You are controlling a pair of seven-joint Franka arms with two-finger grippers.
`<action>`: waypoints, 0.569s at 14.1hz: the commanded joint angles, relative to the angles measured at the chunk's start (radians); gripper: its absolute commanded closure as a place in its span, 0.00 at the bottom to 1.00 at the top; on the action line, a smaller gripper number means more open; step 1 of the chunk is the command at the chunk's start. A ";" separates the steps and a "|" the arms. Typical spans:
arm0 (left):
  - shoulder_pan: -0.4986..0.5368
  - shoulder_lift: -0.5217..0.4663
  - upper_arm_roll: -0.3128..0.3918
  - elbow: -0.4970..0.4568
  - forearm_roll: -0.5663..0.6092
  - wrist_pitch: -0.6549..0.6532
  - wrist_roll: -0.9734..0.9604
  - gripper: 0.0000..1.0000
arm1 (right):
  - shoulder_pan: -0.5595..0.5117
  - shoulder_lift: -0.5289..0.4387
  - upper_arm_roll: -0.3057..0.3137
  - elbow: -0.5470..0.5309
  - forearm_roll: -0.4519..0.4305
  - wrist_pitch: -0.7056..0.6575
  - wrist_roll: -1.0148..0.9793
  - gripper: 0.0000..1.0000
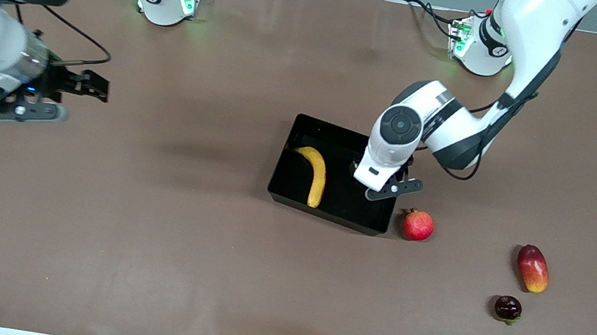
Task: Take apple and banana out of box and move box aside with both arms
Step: 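Lower the left gripper into the black box and grasp the red apple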
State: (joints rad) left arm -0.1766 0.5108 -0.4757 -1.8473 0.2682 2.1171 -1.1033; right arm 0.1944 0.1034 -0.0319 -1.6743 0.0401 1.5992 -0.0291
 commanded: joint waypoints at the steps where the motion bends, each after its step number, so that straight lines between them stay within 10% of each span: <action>1: -0.007 0.043 -0.001 0.008 0.032 0.033 -0.030 0.00 | 0.057 -0.007 -0.009 -0.001 0.023 -0.002 -0.015 0.00; 7: -0.006 0.106 -0.003 -0.004 0.032 0.057 -0.064 0.03 | 0.143 0.032 -0.009 -0.065 0.024 0.097 -0.012 0.00; 8: -0.004 0.106 -0.003 -0.004 0.032 0.055 -0.067 0.27 | 0.132 0.021 -0.011 -0.079 0.024 0.090 -0.014 0.00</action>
State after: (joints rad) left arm -0.1814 0.6132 -0.4757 -1.8475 0.2756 2.1599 -1.1363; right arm 0.3318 0.1298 -0.0309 -1.7171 0.0565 1.6704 -0.0296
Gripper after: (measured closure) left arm 0.031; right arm 0.000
